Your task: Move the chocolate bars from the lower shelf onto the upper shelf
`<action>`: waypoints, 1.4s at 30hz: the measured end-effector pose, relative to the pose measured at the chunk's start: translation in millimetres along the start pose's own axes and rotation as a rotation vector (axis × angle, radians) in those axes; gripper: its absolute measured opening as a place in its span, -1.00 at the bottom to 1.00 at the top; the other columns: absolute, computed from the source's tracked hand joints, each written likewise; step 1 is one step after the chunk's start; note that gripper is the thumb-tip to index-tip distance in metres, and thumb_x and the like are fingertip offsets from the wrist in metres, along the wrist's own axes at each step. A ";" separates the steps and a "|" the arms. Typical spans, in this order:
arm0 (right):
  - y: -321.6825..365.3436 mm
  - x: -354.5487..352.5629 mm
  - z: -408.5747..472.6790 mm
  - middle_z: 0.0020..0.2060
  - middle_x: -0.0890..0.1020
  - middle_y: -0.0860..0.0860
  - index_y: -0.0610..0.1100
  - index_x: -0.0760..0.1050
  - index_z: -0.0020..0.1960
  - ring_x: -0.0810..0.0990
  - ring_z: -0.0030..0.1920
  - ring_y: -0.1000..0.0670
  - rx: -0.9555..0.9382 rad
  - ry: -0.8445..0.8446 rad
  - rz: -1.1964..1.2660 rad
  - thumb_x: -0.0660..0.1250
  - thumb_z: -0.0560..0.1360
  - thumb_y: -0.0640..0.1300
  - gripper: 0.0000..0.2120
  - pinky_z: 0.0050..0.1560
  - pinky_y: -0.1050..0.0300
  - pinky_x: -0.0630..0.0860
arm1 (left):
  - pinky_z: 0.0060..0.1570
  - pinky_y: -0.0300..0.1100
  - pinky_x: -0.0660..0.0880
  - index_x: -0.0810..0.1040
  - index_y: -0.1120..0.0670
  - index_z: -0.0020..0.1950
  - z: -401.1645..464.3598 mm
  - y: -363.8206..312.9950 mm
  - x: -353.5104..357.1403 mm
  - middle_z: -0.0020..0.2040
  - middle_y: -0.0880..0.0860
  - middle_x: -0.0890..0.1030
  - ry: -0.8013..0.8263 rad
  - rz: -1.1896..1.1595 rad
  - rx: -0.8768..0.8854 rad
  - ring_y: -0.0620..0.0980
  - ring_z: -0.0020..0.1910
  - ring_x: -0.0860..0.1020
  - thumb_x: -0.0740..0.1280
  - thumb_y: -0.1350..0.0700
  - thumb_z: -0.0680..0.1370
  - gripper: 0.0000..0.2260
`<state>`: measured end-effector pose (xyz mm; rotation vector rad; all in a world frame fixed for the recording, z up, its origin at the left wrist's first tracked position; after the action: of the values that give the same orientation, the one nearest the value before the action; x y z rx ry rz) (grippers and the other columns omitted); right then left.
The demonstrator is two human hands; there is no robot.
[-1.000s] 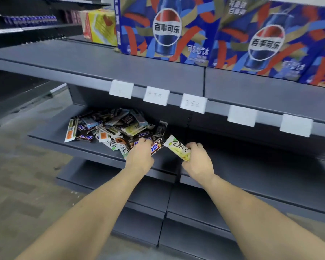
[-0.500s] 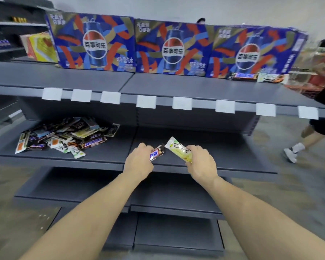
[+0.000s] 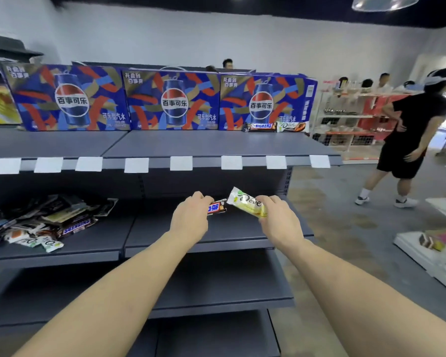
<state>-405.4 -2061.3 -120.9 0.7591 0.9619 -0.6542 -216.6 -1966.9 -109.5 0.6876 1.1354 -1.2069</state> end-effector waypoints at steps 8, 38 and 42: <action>12.2 -24.5 7.8 0.21 0.49 0.05 0.04 0.37 0.38 0.46 0.15 -0.07 -0.087 -0.031 -0.027 0.28 0.46 -0.23 -0.49 -0.02 0.07 0.45 | -0.08 -0.12 0.47 0.41 0.00 0.33 7.0 -7.6 -24.7 0.10 0.02 0.44 -0.083 0.032 0.012 0.01 -0.06 0.48 0.31 0.18 0.49 -0.59; 50.1 -52.9 212.2 0.26 0.50 0.01 0.07 0.36 0.42 0.47 0.23 -0.08 -0.241 -0.088 -0.162 0.41 0.52 -0.08 -0.49 0.09 -0.02 0.53 | -0.03 -0.07 0.39 0.44 0.02 0.32 206.5 55.5 -92.5 0.15 0.07 0.48 -0.268 0.232 0.042 0.09 0.11 0.47 0.35 0.26 0.50 -0.59; 47.7 -40.3 236.7 0.30 0.47 0.01 0.07 0.36 0.43 0.46 0.25 -0.08 -0.232 0.004 -0.153 0.40 0.52 -0.11 -0.49 0.09 -0.01 0.50 | 0.00 -0.05 0.39 0.43 0.03 0.34 232.2 60.1 -83.3 0.17 0.08 0.48 -0.232 0.250 0.038 0.10 0.14 0.47 0.33 0.28 0.51 -0.59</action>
<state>-274.4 -2218.2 13.8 0.4848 1.0859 -0.6599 -85.7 -2128.3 36.3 0.6774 0.8095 -1.0656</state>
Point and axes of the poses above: each hand's wrist, its own z-axis towards the middle knuckle, its own x-axis out of the palm, y = z × x, the point moved 4 cm from there along z, towards the middle knuckle
